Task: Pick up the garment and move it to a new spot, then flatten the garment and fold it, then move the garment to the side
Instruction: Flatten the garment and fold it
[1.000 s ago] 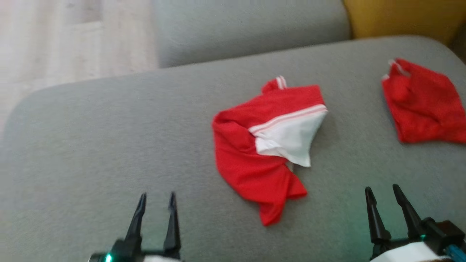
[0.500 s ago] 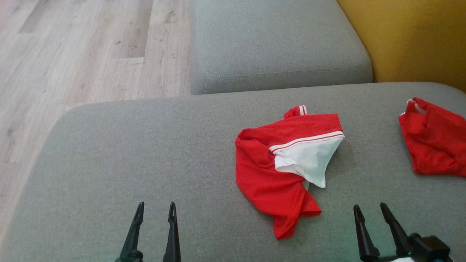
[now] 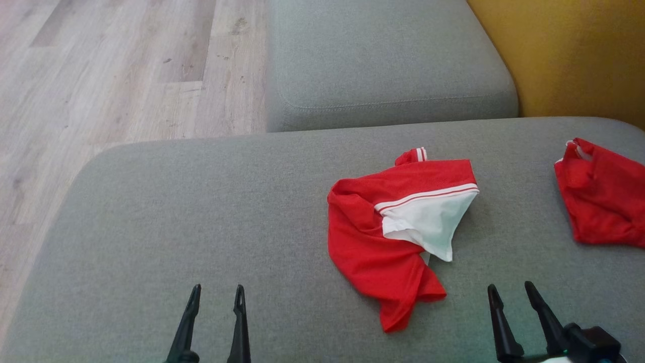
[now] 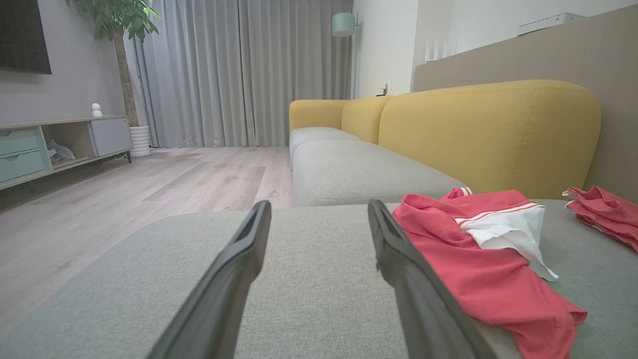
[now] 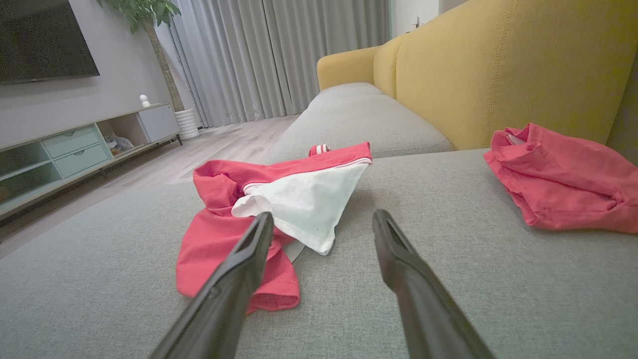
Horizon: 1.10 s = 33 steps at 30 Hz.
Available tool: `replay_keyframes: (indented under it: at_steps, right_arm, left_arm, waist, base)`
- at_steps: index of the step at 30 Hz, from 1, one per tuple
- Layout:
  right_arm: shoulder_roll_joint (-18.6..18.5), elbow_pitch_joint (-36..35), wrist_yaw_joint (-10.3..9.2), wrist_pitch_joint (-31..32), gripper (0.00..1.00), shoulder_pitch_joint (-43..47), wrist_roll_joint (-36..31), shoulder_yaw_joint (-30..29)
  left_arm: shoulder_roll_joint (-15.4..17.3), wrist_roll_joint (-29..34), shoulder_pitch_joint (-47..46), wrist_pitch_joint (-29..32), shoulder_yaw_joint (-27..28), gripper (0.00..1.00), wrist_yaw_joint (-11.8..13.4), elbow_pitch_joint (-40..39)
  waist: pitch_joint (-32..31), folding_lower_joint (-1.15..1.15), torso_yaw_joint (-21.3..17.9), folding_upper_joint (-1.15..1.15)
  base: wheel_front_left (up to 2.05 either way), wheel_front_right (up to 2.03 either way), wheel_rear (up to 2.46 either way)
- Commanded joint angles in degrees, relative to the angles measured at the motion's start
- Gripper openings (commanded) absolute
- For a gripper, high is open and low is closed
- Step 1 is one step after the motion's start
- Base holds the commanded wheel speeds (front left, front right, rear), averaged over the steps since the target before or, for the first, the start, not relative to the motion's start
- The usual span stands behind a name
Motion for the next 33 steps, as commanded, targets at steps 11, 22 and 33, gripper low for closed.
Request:
replay_keyframes:
  at_steps: [11, 22, 33]
  right_arm:
    - [-1.5, -2.1, 0.37, -0.2, 1.0, -2.3, 0.3, 1.8]
    - [-3.5, -2.8, 0.37, -0.2, 1.0, -6.9, 2.1, 4.9]
    - [-4.2, -2.7, 0.37, -0.2, 1.0, -15.8, 4.9, 10.4]
  left_arm:
    - [-0.4, -0.2, -2.0, -0.5, 0.7, 1.0, 1.4, -0.9]
    - [-0.4, 1.1, -16.0, -0.5, -8.3, 1.0, 2.0, 9.2]
    - [-0.4, 0.5, -50.4, 3.9, -25.4, 1.0, 2.7, 31.8]
  waist:
    - [1.8, 0.0, -1.5, 0.0]
    - [10.0, 0.0, -9.9, 0.0]
    - [22.6, 0.0, -23.4, 0.0]
  base:
    - [0.0, 0.0, 0.0]
    - [0.0, 0.0, 0.0]
    - [0.0, 0.0, 0.0]
